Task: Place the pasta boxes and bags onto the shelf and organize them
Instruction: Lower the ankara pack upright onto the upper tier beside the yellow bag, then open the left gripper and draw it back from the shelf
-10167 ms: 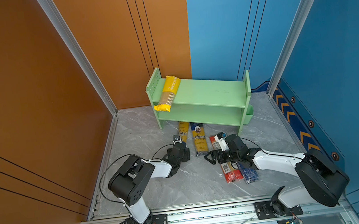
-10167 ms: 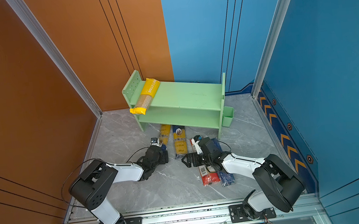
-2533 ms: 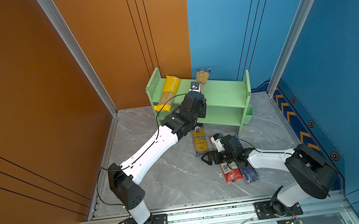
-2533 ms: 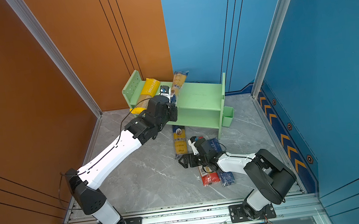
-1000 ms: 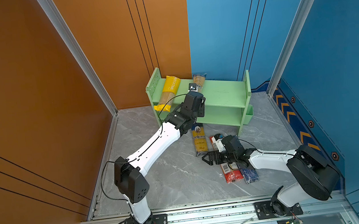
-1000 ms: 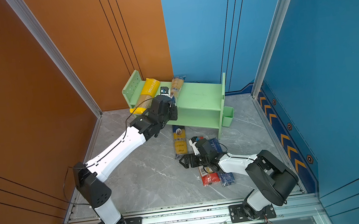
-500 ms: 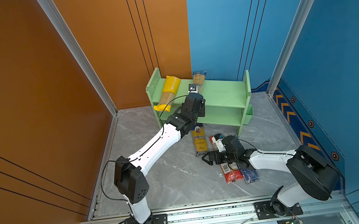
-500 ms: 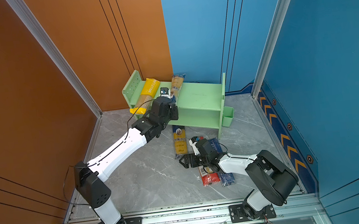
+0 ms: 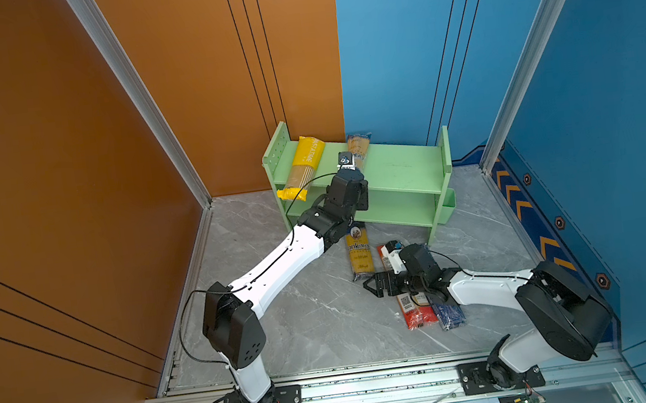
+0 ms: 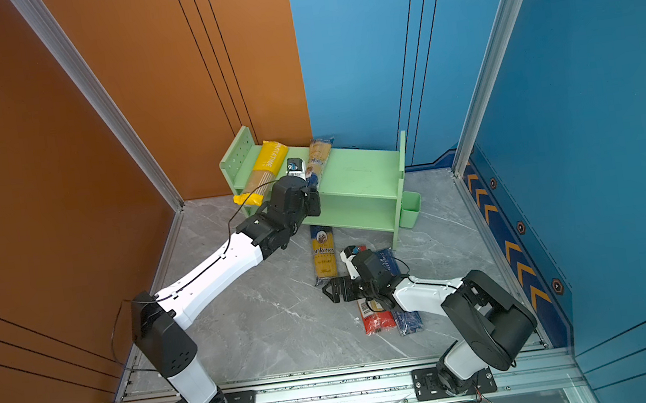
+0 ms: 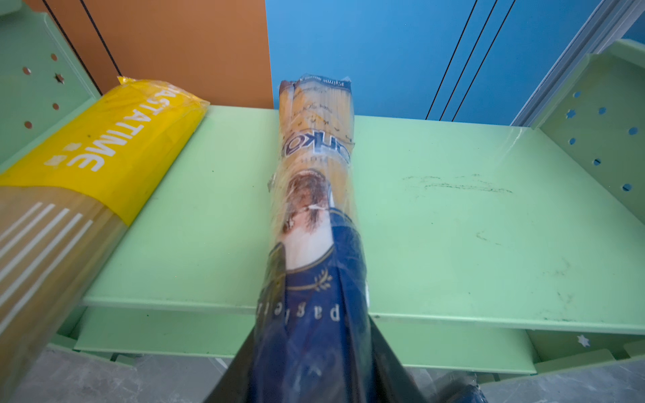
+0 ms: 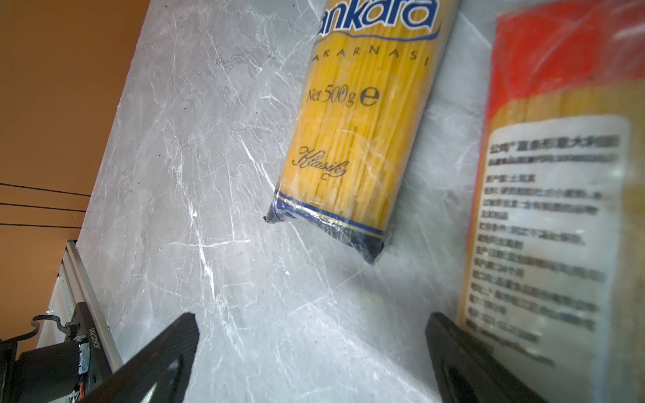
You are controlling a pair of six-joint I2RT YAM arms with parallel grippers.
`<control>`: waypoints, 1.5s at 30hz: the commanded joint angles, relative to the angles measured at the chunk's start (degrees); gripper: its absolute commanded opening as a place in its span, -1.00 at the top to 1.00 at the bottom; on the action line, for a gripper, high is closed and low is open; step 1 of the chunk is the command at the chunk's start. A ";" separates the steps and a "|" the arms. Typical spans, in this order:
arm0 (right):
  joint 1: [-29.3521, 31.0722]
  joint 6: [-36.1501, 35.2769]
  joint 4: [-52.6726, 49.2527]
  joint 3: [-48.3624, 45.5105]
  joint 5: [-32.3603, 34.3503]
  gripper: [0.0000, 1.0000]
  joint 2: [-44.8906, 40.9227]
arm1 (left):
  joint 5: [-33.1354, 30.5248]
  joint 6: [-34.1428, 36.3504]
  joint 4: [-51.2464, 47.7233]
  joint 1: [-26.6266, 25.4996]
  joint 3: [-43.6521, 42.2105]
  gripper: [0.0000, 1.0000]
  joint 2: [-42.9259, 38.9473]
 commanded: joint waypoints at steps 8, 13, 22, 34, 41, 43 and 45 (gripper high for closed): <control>-0.19 0.91 0.26 -0.67 -0.04 -1.00 0.80 | -2.12 1.29 4.88 -0.06 -1.24 0.00 -4.41; -0.20 0.91 0.24 -0.62 -0.08 -1.00 0.81 | -2.38 1.99 5.40 -0.21 -2.33 -0.05 -5.76; -0.26 0.82 -0.30 -0.24 -0.04 -1.00 0.79 | -3.52 3.22 6.14 -0.41 -5.39 -0.09 -10.73; 0.18 -0.94 -6.45 1.85 1.69 -1.00 -2.85 | -3.71 1.62 7.37 -0.87 -17.83 -0.18 -20.87; 0.46 -2.79 -12.78 2.53 5.15 -1.00 -7.78 | -1.88 -1.29 7.39 -1.28 -27.90 -0.24 -26.39; 0.45 -3.18 -14.10 2.59 6.03 -1.00 -9.04 | -1.78 -2.40 7.71 -1.52 -30.73 -0.25 -27.97; 0.59 -3.38 -15.42 2.67 6.87 -1.00 -10.37 | -1.53 -3.30 8.06 -1.85 -33.85 -0.27 -29.79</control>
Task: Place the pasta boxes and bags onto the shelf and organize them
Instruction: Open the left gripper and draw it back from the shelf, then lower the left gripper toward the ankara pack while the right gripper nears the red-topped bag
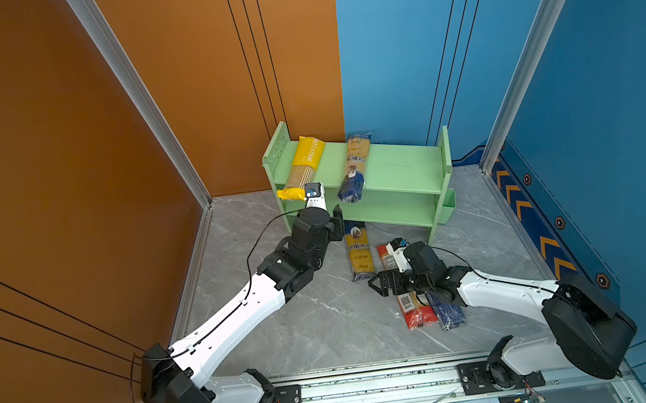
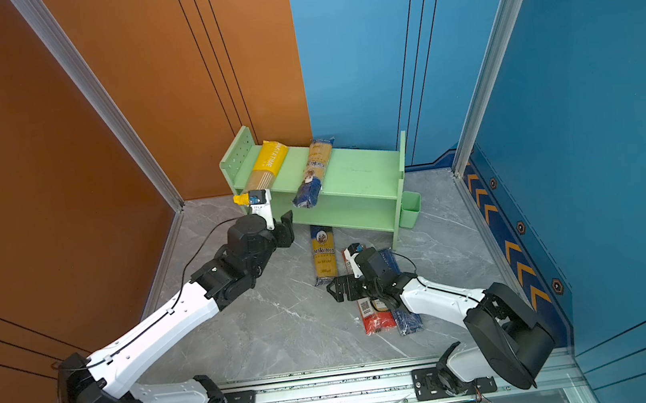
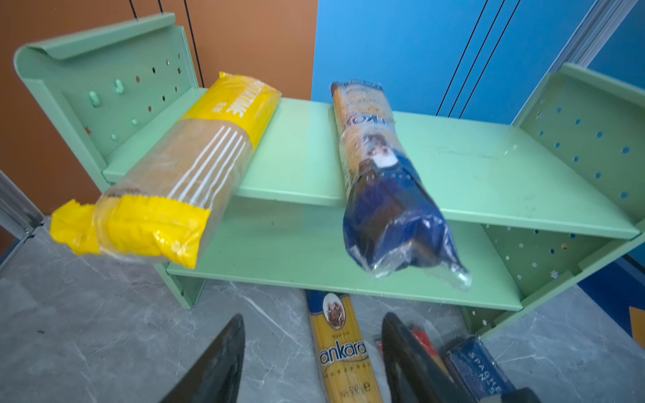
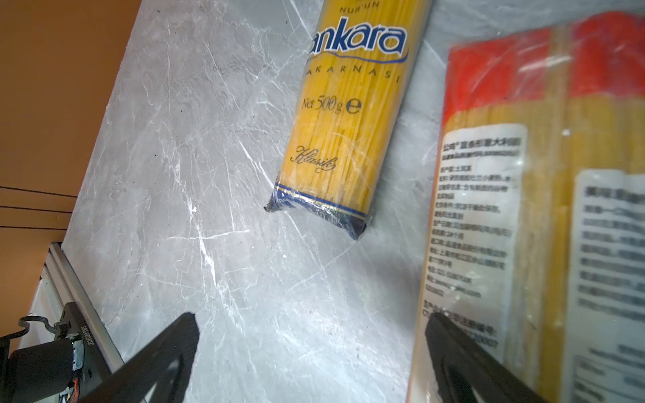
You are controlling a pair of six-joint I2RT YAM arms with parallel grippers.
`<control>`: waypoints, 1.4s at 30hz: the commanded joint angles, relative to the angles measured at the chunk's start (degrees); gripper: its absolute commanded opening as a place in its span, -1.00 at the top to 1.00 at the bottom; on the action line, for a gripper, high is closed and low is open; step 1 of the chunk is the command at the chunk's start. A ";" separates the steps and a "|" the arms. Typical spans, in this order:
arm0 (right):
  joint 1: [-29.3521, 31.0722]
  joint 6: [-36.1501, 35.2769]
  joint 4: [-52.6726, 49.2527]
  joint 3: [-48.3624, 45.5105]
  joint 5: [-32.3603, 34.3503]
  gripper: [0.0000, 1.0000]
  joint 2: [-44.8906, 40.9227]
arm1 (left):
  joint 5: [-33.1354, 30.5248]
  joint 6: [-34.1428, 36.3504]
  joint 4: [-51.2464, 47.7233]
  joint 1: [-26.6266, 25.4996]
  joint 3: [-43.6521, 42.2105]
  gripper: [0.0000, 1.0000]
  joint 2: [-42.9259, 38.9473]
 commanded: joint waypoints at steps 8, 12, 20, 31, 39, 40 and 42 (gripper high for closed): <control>0.71 -2.21 -8.65 1.39 6.70 -1.00 -6.10 | 2.09 -8.18 0.89 -2.86 -16.67 -0.33 -7.09; 0.65 -2.07 -10.66 1.47 10.37 -1.00 -7.58 | 2.48 -11.04 0.83 -3.50 -20.61 -0.35 -6.18; 0.76 -0.57 -15.62 1.82 19.86 -1.00 -10.02 | 4.53 -14.35 3.12 -3.59 -23.21 -0.37 -0.93; 0.91 0.15 -19.84 2.79 28.02 -1.00 -9.54 | 6.55 -15.72 6.11 -3.55 -22.71 -0.45 6.07; 1.82 1.16 -18.52 4.25 30.74 -1.00 -4.88 | 7.68 -16.87 7.90 -2.97 -22.34 -0.58 9.98; 2.19 1.28 -18.03 4.73 31.23 -1.00 -3.95 | 7.79 -16.94 8.21 -2.85 -22.25 -0.59 10.36; 2.92 1.79 -16.72 5.31 32.67 -1.00 -2.03 | 7.76 -17.02 8.65 -2.89 -22.26 -0.60 11.16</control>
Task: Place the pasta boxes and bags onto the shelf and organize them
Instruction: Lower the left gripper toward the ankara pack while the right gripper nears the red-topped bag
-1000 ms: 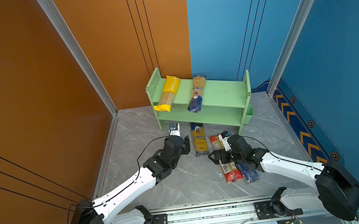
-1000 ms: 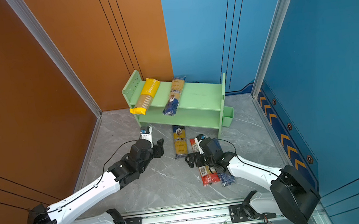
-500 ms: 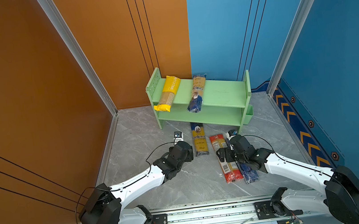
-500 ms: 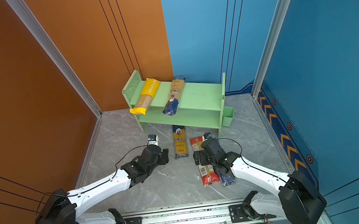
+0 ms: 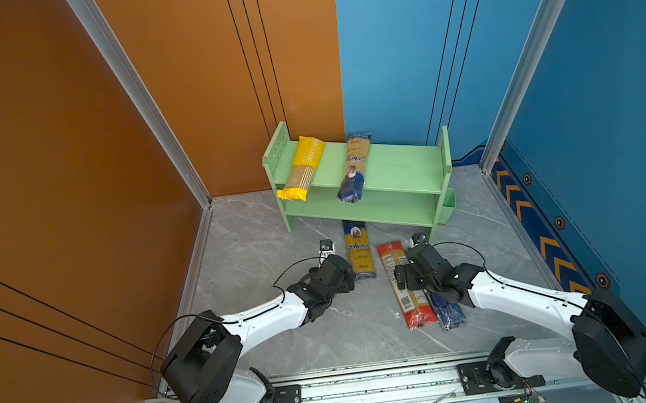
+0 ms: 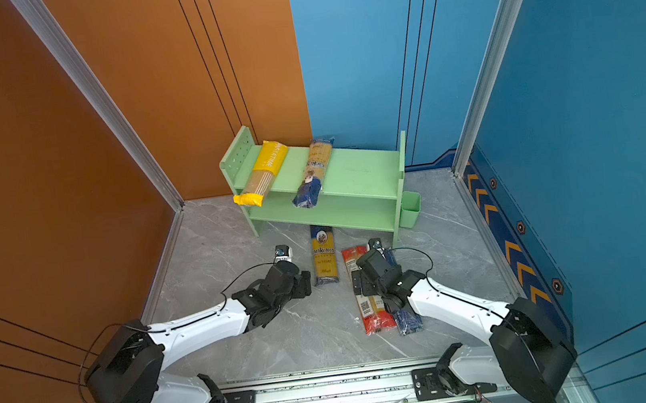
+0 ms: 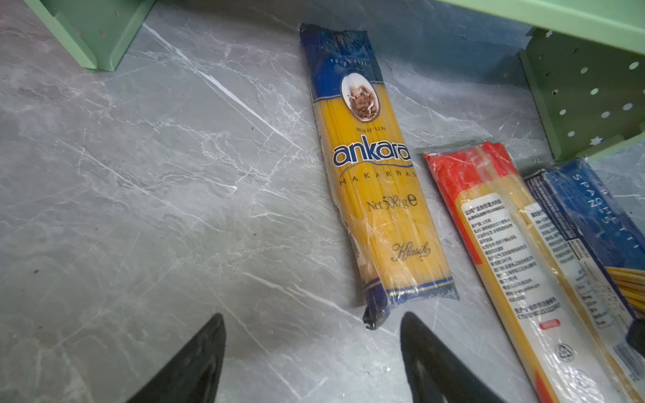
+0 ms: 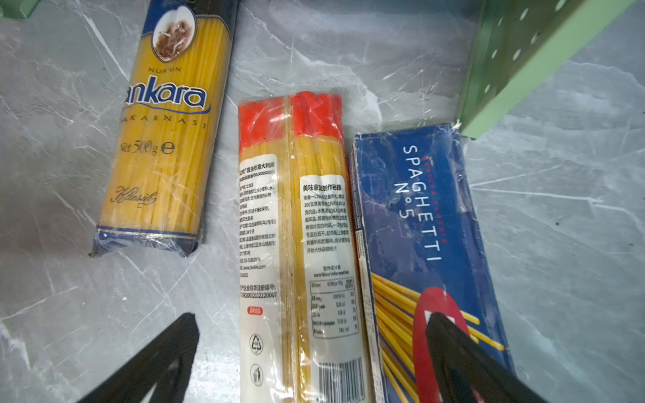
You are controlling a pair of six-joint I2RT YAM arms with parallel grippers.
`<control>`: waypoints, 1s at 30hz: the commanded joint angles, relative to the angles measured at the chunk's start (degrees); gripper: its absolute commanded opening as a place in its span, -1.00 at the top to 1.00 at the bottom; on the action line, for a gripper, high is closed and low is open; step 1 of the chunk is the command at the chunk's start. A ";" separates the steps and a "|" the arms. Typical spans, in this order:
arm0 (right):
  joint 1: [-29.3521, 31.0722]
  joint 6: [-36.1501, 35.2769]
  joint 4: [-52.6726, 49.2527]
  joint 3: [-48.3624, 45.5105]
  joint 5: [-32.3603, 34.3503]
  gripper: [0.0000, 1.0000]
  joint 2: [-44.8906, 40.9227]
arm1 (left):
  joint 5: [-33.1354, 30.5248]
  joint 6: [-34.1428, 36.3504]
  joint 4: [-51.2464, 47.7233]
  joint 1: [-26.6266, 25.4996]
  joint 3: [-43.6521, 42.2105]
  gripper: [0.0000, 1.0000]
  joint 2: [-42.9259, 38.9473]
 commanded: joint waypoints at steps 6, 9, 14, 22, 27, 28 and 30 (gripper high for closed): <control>4.88 2.61 5.62 2.85 8.06 -1.00 6.97 | 0.90 -0.93 2.65 0.34 0.13 -0.87 3.04; 6.21 2.80 6.38 3.62 10.59 -1.00 9.17 | 0.84 -1.13 2.80 0.30 -0.18 -0.90 3.49; 7.13 3.12 6.07 5.24 13.51 -1.00 11.99 | 0.49 -1.37 2.80 0.47 -0.85 -0.96 3.43; 7.57 4.14 6.94 6.45 16.02 -1.00 15.43 | -0.29 -2.40 2.77 0.79 -3.47 -0.99 1.96; 7.99 4.22 7.36 7.20 17.88 -1.00 17.80 | -0.98 -2.56 2.73 1.14 -5.41 -0.96 -0.06; 8.04 4.30 7.35 7.35 18.04 -1.00 18.40 | -1.13 -2.69 2.66 1.25 -5.79 -0.96 -0.46; 8.28 4.39 7.28 7.83 18.45 -1.00 19.34 | -1.27 -3.01 2.62 1.42 -6.48 -0.96 -1.09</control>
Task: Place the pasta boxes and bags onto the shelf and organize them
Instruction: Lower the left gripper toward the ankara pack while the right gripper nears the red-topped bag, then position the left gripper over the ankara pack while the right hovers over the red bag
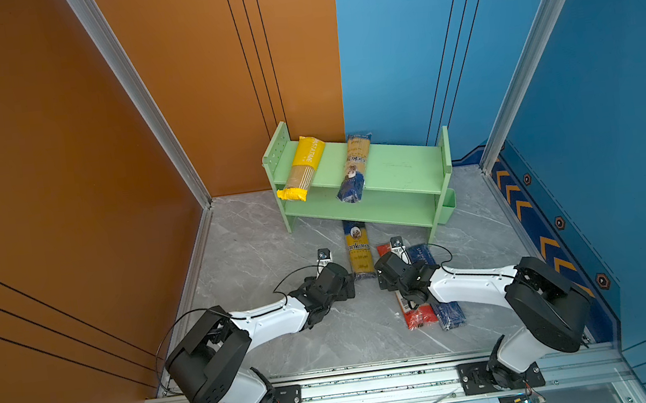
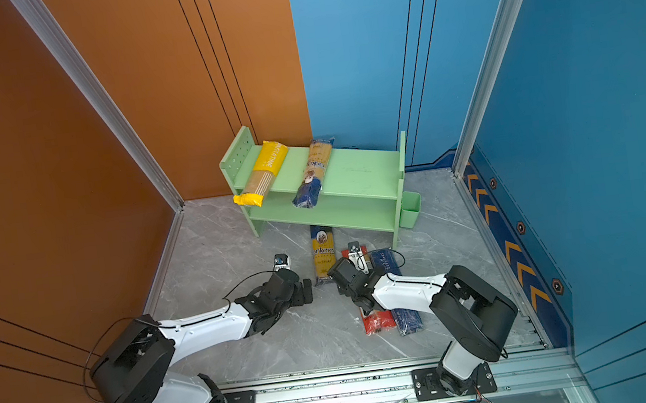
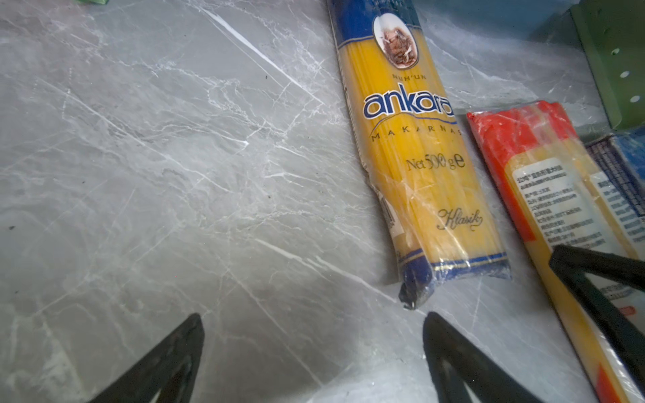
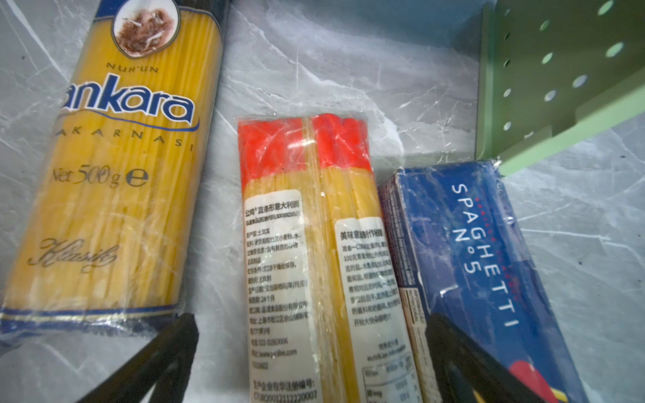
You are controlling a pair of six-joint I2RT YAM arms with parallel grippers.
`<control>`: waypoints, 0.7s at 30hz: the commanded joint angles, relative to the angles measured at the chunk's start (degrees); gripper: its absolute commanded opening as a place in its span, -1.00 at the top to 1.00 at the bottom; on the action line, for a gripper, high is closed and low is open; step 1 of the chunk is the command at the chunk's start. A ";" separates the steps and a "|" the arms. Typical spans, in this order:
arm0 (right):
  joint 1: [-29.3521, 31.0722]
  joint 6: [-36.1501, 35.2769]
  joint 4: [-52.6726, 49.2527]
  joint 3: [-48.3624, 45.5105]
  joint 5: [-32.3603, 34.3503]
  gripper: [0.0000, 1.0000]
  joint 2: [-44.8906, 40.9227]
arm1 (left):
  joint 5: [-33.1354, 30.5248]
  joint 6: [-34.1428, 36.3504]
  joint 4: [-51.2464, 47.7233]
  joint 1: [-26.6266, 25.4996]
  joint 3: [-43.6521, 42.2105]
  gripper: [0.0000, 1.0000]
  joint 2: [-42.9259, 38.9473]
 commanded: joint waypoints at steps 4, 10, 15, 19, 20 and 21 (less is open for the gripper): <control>1.17 1.20 -0.09 2.70 4.57 -1.00 3.16 | -1.86 -1.14 -0.76 1.04 -2.25 -0.96 -2.71; 1.44 1.51 -0.88 4.37 6.24 -1.00 5.46 | -2.14 -1.56 -0.91 1.82 -3.89 -0.96 -4.02; 1.78 1.51 -0.97 5.43 6.50 -1.00 7.35 | -2.21 -1.67 -1.39 2.52 -4.76 -0.96 -5.27; 2.09 1.34 -0.93 6.24 6.59 -1.00 8.65 | -2.30 -1.76 -1.62 3.00 -5.44 -0.96 -6.21; 2.32 1.25 -0.93 6.49 6.59 -1.00 9.05 | -2.34 -1.76 -1.69 3.10 -5.56 -0.96 -6.37; 2.45 1.17 -0.92 6.76 6.59 -1.00 9.39 | -2.40 -1.82 -1.71 3.10 -5.76 -0.96 -6.50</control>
